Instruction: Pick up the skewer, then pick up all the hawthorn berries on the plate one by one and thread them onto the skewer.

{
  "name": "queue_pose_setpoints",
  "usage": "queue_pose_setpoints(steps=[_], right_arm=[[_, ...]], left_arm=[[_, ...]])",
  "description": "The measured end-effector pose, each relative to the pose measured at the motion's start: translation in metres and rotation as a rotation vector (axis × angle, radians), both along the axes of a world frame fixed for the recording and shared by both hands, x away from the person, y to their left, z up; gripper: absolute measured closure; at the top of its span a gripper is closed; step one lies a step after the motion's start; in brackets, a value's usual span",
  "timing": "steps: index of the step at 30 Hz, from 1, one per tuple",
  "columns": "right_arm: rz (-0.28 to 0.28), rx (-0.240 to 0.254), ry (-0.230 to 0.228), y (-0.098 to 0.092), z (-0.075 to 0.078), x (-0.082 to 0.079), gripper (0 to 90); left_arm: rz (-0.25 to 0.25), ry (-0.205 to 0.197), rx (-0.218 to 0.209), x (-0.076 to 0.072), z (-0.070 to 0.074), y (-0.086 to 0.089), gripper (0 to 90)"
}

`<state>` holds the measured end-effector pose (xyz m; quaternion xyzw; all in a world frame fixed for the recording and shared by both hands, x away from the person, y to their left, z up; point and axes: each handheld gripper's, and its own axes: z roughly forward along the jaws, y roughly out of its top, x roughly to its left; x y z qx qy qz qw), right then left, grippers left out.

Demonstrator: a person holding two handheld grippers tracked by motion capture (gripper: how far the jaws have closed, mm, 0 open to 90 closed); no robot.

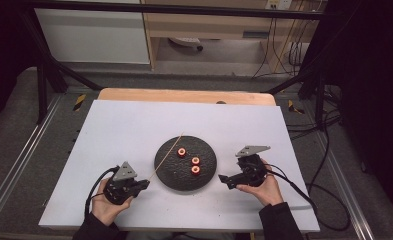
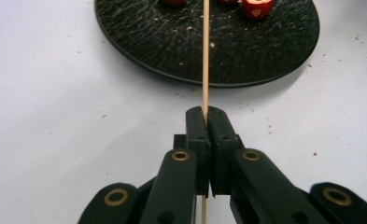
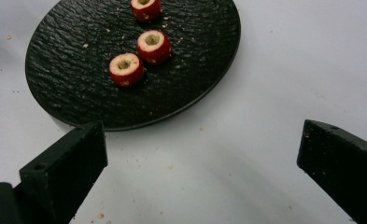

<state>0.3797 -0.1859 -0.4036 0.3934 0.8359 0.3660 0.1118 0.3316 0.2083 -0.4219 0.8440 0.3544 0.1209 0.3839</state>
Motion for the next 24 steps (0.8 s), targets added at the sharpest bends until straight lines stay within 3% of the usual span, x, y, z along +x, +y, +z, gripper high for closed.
queue_pose_setpoints(steps=[16, 24], right_arm=[[0.054, -0.071, 0.061, 0.048, 0.018, 0.022, 5.3], [0.088, -0.063, 0.102, 0.065, 0.021, 0.032, 12.6]], left_arm=[[0.004, -0.020, -0.013, -0.007, -0.003, 0.017, 88.4], [0.001, -0.015, -0.017, -0.007, -0.005, 0.017, 88.4]])
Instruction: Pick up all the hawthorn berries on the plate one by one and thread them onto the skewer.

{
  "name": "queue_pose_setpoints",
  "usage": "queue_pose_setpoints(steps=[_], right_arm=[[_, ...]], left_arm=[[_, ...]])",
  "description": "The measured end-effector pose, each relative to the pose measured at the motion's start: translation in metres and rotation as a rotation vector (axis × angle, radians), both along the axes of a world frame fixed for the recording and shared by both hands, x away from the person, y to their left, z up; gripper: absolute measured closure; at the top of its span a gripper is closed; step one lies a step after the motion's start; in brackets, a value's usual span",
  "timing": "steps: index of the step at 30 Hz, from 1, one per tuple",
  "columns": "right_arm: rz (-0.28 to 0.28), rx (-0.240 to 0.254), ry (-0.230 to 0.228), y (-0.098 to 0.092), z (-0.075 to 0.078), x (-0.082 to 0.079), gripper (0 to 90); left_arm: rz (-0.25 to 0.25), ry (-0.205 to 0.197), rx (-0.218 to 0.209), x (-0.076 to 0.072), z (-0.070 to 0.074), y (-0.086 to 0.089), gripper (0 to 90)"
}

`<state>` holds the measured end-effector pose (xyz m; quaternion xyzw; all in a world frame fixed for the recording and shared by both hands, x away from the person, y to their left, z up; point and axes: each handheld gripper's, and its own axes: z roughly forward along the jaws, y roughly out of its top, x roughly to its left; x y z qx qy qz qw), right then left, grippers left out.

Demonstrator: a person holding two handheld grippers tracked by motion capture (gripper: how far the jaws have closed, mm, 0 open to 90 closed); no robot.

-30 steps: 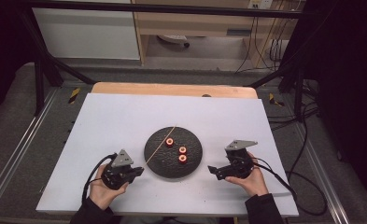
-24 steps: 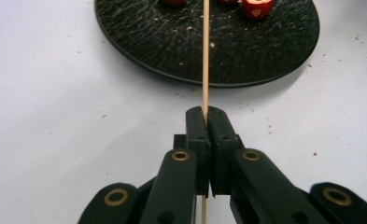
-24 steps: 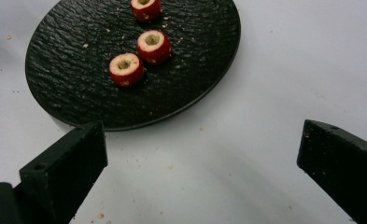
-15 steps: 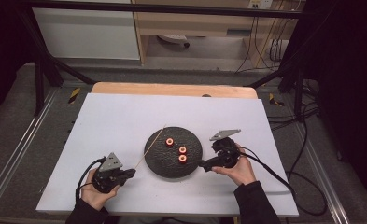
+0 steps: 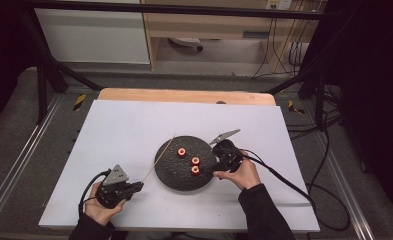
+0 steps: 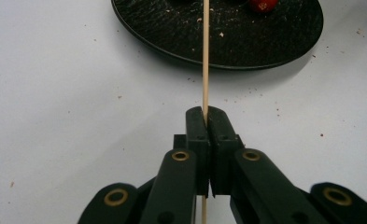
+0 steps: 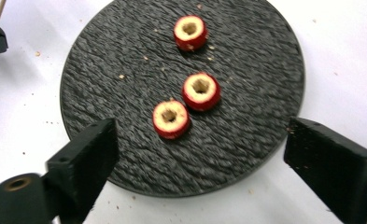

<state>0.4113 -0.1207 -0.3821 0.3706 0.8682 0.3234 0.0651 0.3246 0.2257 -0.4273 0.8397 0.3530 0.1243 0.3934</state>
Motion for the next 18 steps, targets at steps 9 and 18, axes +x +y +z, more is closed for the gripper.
queue_pose_setpoints(steps=[9, 18], right_arm=[[0.041, -0.026, 0.042, 0.020, -0.002, 0.008, 30.1], [0.068, -0.062, 0.133, 0.039, -0.015, 0.017, 47.3]], left_arm=[[-0.001, -0.001, 0.002, 0.001, -0.001, -0.001, 88.4], [-0.005, 0.001, 0.003, 0.001, -0.001, -0.001, 88.4]])
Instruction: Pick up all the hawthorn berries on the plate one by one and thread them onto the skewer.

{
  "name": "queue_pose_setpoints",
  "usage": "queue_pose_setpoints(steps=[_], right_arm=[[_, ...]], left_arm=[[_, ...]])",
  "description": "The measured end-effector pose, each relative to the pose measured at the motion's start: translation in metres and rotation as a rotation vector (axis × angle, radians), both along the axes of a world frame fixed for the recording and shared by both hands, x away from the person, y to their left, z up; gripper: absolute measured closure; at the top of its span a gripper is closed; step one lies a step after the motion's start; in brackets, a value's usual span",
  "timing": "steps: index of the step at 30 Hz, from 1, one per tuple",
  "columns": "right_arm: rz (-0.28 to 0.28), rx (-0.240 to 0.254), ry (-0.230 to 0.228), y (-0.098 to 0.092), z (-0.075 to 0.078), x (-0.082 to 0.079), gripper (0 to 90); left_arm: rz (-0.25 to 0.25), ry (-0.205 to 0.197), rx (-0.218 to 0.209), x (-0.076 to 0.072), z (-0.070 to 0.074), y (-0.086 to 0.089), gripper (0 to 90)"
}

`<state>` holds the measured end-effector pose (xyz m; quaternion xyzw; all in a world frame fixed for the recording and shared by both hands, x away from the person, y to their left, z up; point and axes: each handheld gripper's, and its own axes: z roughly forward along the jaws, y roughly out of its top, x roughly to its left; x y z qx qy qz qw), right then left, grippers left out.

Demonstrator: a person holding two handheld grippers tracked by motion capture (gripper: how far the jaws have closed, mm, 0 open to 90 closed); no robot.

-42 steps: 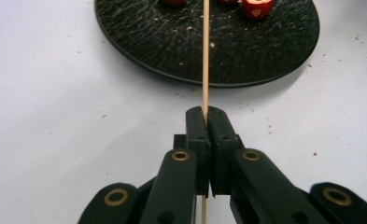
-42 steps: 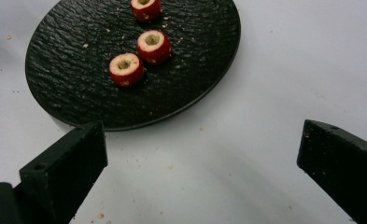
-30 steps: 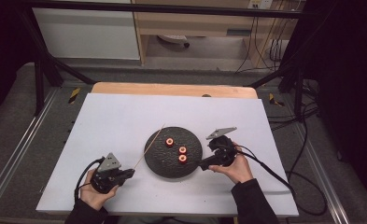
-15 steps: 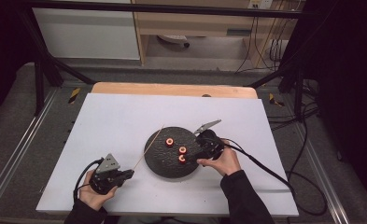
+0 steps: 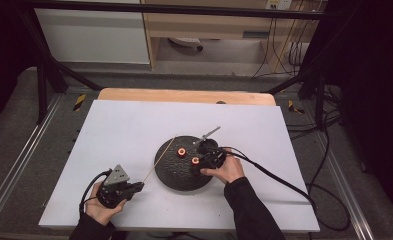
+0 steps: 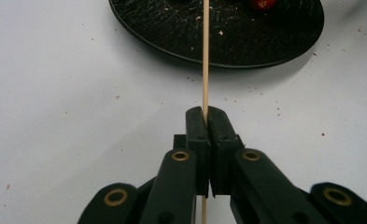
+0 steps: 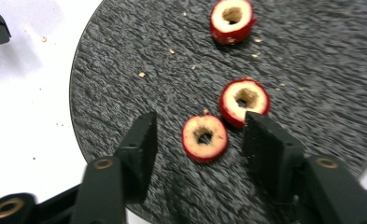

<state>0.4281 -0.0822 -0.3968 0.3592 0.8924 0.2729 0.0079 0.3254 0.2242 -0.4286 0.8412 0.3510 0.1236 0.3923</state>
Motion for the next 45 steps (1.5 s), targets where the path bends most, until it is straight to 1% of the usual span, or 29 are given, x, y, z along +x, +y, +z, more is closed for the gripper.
queue_pose_setpoints(steps=[3, 4, 6, 9, 11, 22, 27, 28, 30, 32, 34, 37, 40, 42, 45], right_arm=[[0.010, -0.003, 0.011, 0.003, -0.004, 0.003, 50.1], [0.008, -0.008, 0.021, 0.004, -0.006, 0.004, 50.8], [0.017, -0.029, 0.024, 0.004, -0.008, 0.006, 51.4], [0.024, -0.034, 0.028, 0.005, -0.012, 0.007, 53.2], [0.018, -0.027, 0.034, 0.005, -0.012, 0.008, 54.9], [0.017, -0.037, 0.049, 0.005, -0.011, 0.008, 57.2], [0.018, -0.038, 0.041, 0.005, -0.012, 0.007, 56.9], [0.009, -0.036, 0.038, 0.005, -0.012, 0.007, 56.5], [0.009, -0.035, 0.017, 0.006, -0.012, 0.006, 55.0], [0.008, -0.039, 0.001, 0.006, -0.013, 0.004, 56.4], [0.003, -0.043, -0.006, 0.007, -0.013, 0.002, 59.2], [0.004, -0.044, 0.002, 0.007, -0.013, -0.001, 58.6], [0.004, -0.043, -0.005, 0.008, -0.014, -0.002, 55.6], [-0.005, -0.046, -0.008, 0.008, -0.014, -0.004, 56.3], [0.004, -0.044, -0.001, 0.010, -0.016, -0.005, 57.7]], left_arm=[[0.000, 0.000, 0.000, 0.000, 0.000, 0.000, 88.4], [-0.001, 0.001, -0.001, 0.000, 0.000, 0.000, 88.4], [-0.001, 0.001, -0.001, 0.000, 0.000, 0.000, 88.4], [-0.002, 0.004, 0.001, 0.000, 0.000, 0.000, 88.4], [-0.003, 0.005, 0.004, 0.000, 0.000, 0.000, 88.4], [-0.009, 0.007, 0.009, 0.000, -0.001, -0.001, 88.4], [-0.011, 0.006, 0.010, 0.000, -0.001, -0.002, 88.4], [-0.011, 0.006, 0.010, 0.000, -0.001, -0.002, 88.4], [-0.012, 0.006, 0.010, 0.000, -0.001, -0.002, 88.4], [-0.011, 0.007, 0.010, 0.000, -0.001, -0.002, 88.4], [-0.011, 0.006, 0.011, 0.000, -0.001, -0.003, 88.4], [-0.011, 0.006, 0.012, 0.000, -0.001, -0.003, 88.4], [-0.012, 0.009, 0.014, 0.000, -0.002, -0.003, 88.4], [-0.013, 0.009, 0.014, 0.000, -0.002, -0.004, 88.3], [-0.015, 0.009, 0.016, 0.000, -0.002, -0.004, 88.4]])
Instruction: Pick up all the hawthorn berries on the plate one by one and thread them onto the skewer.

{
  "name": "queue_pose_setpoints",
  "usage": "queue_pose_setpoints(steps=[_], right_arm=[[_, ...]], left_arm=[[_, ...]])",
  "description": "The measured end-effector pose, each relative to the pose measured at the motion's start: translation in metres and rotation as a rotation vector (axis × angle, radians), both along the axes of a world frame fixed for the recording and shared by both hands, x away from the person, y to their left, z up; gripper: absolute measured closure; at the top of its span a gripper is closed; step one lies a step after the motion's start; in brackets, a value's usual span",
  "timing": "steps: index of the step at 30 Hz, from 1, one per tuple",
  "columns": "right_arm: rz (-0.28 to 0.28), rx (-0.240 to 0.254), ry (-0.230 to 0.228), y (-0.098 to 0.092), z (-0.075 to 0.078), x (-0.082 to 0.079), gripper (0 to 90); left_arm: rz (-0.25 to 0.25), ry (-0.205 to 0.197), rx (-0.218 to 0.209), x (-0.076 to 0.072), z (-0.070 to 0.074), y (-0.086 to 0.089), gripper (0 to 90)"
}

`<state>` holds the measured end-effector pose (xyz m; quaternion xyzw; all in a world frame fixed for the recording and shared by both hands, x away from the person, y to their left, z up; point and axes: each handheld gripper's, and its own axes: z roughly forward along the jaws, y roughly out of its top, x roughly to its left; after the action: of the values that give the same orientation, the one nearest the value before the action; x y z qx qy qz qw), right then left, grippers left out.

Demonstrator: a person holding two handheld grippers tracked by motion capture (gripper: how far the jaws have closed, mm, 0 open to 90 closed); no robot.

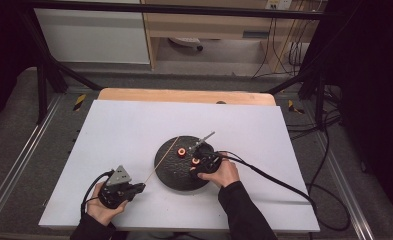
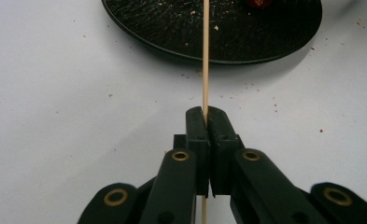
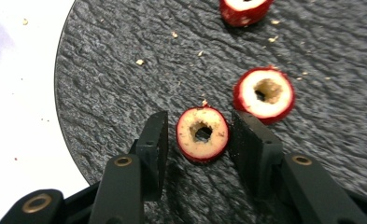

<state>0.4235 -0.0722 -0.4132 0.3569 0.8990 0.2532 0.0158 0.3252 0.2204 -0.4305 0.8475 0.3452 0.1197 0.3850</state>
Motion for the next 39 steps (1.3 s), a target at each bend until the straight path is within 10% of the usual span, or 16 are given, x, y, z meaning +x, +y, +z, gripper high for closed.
queue_pose_setpoints(steps=[20, 39], right_arm=[[-0.030, 0.072, 0.013, 0.000, 0.003, 0.001, 62.1], [-0.265, 0.542, -0.080, -0.030, 0.034, -0.001, 62.5]], left_arm=[[0.003, -0.003, -0.006, 0.000, 0.001, 0.001, 88.4], [0.029, -0.019, -0.039, -0.003, 0.003, -0.001, 88.4]])
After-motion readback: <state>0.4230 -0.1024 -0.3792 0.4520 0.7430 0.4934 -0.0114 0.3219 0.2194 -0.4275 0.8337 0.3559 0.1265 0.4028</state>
